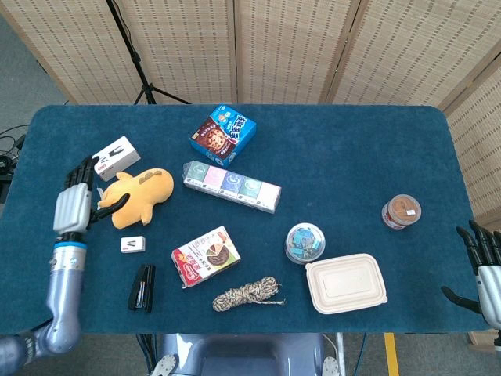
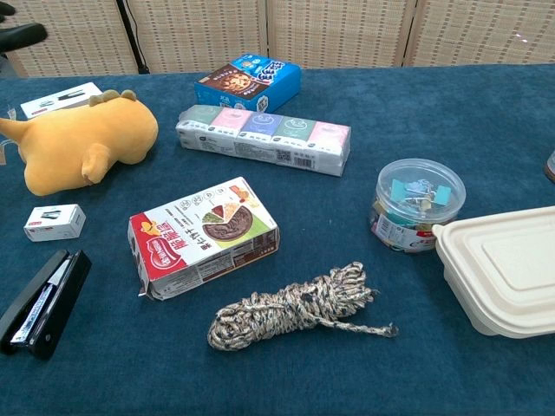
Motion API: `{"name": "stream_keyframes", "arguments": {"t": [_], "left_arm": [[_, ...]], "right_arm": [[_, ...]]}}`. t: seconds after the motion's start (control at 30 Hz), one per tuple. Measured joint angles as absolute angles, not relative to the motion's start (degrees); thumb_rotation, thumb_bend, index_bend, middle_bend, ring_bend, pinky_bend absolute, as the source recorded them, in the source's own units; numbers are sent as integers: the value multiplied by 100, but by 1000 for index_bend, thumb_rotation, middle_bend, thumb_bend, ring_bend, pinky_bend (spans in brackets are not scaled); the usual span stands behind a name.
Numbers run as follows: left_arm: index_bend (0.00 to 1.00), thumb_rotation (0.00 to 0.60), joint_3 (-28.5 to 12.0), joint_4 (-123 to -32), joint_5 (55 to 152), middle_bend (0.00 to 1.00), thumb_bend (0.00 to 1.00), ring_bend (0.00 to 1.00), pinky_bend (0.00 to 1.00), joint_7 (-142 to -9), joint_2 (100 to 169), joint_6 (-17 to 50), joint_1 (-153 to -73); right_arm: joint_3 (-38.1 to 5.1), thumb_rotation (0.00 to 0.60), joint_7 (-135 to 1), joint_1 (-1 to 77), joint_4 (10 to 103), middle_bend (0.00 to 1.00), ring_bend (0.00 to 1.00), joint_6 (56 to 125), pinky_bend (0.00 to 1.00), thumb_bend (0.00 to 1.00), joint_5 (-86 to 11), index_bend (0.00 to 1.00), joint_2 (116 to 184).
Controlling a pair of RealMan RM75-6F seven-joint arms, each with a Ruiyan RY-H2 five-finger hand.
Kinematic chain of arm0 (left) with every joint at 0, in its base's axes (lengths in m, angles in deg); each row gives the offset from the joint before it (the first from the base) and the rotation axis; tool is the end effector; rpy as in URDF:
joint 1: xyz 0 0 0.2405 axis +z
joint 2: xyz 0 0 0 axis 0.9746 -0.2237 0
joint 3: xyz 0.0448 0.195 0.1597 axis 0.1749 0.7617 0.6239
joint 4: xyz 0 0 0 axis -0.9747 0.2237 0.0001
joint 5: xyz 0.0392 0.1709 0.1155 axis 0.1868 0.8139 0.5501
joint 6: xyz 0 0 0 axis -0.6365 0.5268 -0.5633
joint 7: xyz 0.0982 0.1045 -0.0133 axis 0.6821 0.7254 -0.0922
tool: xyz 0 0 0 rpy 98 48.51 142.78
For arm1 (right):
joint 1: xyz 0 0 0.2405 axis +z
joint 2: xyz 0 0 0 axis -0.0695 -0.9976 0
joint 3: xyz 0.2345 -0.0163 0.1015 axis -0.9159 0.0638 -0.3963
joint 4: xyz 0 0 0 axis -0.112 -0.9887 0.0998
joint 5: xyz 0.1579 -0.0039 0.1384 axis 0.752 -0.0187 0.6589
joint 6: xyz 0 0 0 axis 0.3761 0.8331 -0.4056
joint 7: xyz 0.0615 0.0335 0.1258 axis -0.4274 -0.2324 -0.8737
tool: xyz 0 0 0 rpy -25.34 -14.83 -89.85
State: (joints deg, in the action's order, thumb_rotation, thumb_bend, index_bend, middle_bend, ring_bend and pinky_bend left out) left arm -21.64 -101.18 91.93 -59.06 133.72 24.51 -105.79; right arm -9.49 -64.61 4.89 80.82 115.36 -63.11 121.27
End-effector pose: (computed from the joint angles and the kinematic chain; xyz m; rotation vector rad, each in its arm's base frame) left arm -0.2078 0.3343 0.0811 -1.1459 -1.2045 -1.0588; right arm -0.3011 -0.1604 0.2067 1.3672 -0.8280 0.8722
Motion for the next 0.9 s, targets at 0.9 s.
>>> {"name": "stream_keyframes", "arguments": {"t": [0.9], "left_arm": [[0, 106, -2974, -6201, 7840, 0, 0, 0, 0, -5376, 15965, 1379, -12617]], "right_arm": [[-971, 600, -6802, 525, 7988, 0, 0, 11352, 0, 0, -6118, 0, 12015]]}}
